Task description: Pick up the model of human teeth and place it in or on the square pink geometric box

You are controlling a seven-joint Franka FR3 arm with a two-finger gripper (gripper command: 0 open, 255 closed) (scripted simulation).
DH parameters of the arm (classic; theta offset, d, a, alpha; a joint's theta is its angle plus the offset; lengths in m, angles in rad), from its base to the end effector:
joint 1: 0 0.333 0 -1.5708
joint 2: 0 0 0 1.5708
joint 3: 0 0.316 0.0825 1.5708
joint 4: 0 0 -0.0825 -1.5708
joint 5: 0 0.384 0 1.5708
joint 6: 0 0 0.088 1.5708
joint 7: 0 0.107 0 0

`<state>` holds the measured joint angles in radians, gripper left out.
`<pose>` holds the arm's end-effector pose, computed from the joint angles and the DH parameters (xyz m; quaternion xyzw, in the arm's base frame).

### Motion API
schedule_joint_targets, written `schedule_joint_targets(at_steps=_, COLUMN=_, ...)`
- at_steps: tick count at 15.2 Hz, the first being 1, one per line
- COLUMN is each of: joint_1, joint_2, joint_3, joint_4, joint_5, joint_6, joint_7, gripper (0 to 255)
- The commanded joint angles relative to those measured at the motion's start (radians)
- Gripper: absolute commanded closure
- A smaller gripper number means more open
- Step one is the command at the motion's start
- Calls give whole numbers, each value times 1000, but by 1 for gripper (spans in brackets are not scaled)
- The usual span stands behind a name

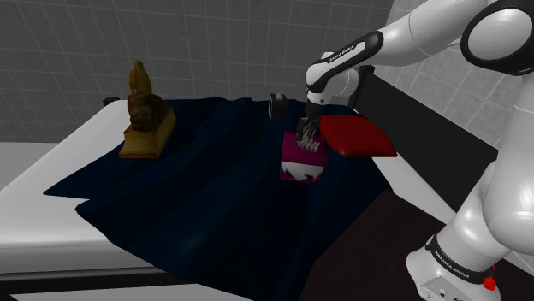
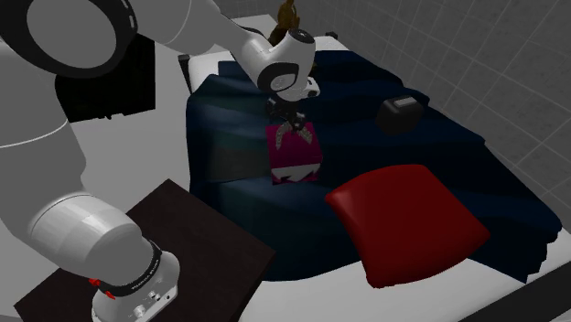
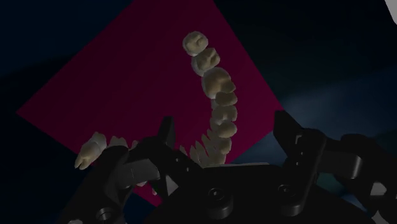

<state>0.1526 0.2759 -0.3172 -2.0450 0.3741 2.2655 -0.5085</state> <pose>0.5804 -0.0821 0.3097 -0.9936 -0.0535 -0.0173 0.0981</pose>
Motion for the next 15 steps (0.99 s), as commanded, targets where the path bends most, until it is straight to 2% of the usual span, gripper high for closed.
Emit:
schedule_joint_targets(at_steps=1, joint_1=0, joint_2=0, joint_3=0, joint_4=0, joint_5=0, joint_6=0, joint_7=0, gripper=0)
schedule_joint_targets(at_steps=3, joint_1=0, joint_2=0, joint_3=0, joint_4=0, joint_5=0, joint_6=0, joint_7=0, gripper=0)
schedule_joint_targets(at_steps=7, joint_1=-2, joint_2=-70, joint_3=-22, joint_4=41, joint_5=-51, joint_6=-104, joint_7=32, gripper=0)
schedule_joint_targets(at_steps=15, joint_1=-2, joint_2=-70, joint_3=-22, joint_4=41, joint_5=-51, joint_6=-104, joint_7=32, gripper=0)
